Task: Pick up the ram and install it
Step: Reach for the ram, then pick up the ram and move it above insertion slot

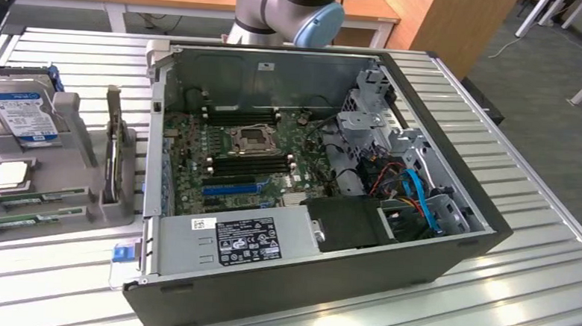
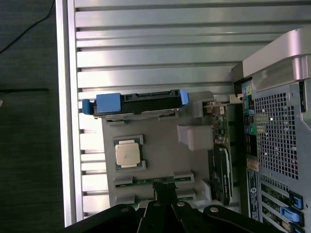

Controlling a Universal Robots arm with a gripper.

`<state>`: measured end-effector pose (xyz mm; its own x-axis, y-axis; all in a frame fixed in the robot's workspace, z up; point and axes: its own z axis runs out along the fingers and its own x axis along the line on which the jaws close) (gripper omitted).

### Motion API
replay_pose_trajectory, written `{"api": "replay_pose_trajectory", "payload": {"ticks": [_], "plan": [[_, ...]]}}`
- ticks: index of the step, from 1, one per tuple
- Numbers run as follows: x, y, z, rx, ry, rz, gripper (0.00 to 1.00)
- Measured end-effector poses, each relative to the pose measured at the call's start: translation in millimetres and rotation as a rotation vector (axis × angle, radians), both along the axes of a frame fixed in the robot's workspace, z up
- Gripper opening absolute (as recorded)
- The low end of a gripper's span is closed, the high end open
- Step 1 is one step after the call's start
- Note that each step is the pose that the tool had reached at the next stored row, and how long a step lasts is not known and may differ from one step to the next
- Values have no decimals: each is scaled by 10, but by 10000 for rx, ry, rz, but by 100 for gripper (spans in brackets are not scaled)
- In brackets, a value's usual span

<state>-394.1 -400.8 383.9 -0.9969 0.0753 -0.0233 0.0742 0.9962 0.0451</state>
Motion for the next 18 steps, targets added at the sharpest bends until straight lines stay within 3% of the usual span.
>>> {"api": "replay_pose_trajectory", "payload": {"ticks": [6,18], "plan": [[0,-73,0,0,0,-1,10],[0,-77,0,-1,0,0,10]]}}
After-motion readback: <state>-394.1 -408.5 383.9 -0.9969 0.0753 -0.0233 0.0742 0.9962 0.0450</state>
